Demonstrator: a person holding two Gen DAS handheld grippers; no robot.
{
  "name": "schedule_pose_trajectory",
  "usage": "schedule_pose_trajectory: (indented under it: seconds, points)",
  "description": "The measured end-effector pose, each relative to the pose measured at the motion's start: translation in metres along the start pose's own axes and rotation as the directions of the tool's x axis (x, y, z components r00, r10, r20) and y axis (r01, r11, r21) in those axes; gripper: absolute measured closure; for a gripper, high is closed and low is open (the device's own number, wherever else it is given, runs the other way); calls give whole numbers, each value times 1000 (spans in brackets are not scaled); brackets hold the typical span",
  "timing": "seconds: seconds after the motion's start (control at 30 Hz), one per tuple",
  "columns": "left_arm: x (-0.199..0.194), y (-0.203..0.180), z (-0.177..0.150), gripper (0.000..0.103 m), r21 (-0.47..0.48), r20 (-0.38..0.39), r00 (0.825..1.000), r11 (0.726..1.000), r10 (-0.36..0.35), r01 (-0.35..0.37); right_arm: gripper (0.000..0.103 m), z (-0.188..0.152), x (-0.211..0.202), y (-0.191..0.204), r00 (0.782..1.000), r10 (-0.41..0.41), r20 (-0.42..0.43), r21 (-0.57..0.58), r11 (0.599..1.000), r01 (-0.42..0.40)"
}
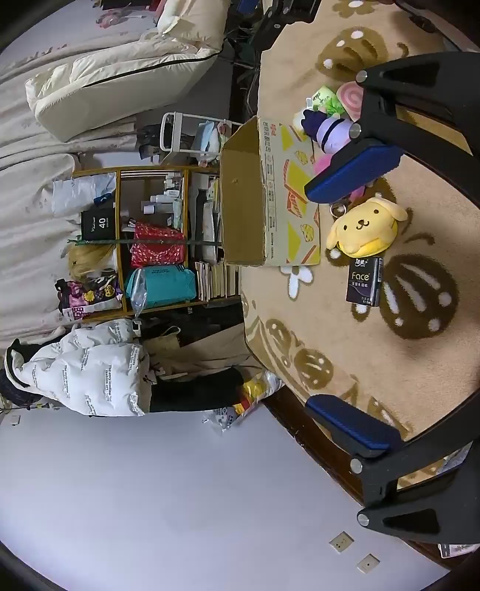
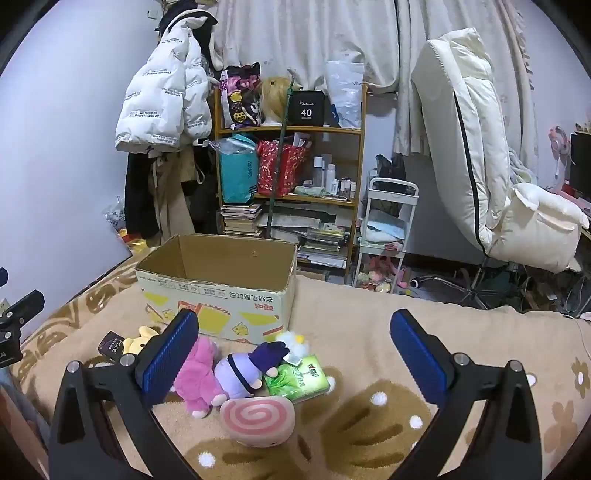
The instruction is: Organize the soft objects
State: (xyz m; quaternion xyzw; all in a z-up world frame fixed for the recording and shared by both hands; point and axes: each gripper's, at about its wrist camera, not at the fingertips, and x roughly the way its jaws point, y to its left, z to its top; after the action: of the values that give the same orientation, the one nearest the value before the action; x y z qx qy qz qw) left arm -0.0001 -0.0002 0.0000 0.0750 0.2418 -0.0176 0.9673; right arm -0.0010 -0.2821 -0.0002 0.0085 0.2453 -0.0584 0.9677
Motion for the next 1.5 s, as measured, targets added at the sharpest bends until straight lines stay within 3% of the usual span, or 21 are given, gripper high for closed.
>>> schedule_pose_trajectory:
  seconds: [1.5]
  points:
    - [-6, 4, 5, 1, -7, 5, 1000, 1000, 7, -7, 0, 2, 0, 5, 1000, 6, 0, -7, 1000, -6]
